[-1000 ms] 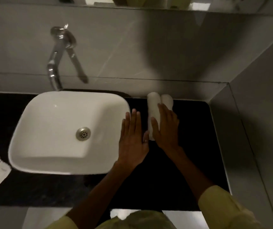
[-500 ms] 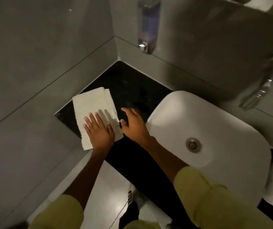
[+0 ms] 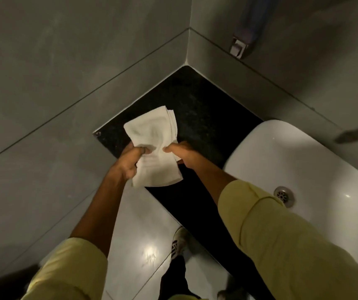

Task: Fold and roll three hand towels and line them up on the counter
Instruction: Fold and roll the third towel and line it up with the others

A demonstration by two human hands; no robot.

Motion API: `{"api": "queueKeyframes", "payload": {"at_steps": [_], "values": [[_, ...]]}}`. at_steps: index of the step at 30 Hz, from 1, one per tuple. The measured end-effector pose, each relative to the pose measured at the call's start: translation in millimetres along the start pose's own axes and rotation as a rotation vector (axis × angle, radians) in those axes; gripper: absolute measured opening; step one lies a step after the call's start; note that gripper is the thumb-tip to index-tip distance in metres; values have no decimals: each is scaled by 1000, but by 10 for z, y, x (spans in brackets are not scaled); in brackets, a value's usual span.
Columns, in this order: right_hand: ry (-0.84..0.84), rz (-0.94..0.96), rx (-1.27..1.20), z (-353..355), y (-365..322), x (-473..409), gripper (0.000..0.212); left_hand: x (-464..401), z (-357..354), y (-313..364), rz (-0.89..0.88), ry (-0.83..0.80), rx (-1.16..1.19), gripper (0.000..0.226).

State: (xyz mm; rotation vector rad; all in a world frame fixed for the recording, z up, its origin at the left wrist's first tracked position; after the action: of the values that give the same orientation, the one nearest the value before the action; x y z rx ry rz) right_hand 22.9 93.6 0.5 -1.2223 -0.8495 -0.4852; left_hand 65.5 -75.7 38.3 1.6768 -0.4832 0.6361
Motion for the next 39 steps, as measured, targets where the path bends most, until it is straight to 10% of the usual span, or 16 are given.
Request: {"api": "queueKeyframes", "payload": {"at_steps": [8, 17, 27, 32, 39], "values": [[-55, 325, -456, 1043, 276, 1697, 51, 1276, -1077, 448, -32, -203, -202, 38], [702, 677, -821, 2615, 1766, 4235, 56, 2302, -3755, 67, -10, -915, -459, 73], [1389, 566, -1125, 3358, 4253, 5538, 58, 3559, -6379, -2055, 122, -1608, -772, 73], [1490, 316, -1245, 3263, 5310, 5219, 57, 3452, -6606, -3063, 25, -1567, -1006, 91], [1114, -226, -993, 2728, 6333, 4272, 63, 2526, -5754, -3945, 51, -1273, -1412, 83]]}}
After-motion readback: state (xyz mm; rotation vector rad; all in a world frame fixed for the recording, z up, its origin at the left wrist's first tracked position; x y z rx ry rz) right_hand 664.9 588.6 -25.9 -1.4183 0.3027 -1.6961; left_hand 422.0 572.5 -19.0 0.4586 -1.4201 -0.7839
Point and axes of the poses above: each hand's wrist, its own x-axis away from the middle knuckle, its own z-axis out of the back of the hand, y = z × x, the point moved 6 cm from there along -x, towards the middle knuckle, and after that the axes turned 6 degrees about -y, right-handed, at the moved point
